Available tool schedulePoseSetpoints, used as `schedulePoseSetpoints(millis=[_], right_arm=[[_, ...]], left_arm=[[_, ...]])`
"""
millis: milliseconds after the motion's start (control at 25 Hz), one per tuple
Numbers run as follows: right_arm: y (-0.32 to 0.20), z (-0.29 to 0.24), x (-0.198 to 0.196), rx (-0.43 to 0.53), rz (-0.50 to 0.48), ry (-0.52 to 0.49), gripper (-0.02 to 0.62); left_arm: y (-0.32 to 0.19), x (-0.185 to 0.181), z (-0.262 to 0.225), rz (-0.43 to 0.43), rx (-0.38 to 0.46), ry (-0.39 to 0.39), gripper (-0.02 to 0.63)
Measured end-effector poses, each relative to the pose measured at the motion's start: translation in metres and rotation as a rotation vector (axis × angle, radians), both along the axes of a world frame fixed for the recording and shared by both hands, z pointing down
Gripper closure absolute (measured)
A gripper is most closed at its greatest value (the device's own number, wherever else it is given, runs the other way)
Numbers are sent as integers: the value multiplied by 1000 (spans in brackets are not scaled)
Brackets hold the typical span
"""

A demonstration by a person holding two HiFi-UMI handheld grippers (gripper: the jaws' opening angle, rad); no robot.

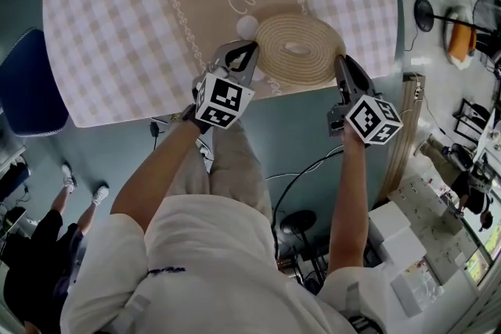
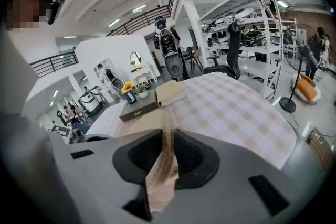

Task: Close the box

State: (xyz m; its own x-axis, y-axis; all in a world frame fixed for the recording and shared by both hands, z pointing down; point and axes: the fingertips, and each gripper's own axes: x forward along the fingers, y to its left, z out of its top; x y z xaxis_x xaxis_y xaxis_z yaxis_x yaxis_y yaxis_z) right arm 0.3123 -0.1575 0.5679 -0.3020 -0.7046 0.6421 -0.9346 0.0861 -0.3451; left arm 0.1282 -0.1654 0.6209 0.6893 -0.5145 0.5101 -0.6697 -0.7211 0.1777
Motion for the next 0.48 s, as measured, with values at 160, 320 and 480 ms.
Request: schedulePoseSetpoints(millis=[160,320,480], right_arm=[[-1,9,5,-7,6,19,520],[-4,19,8,-19,10,28,520],[-5,27,11,-29,13,42,518]], left_arm=[[-1,2,0,-2,1,8,604],[-2,2,0,-1,-5,10,604],[-1,4,0,3,-4,12,604]])
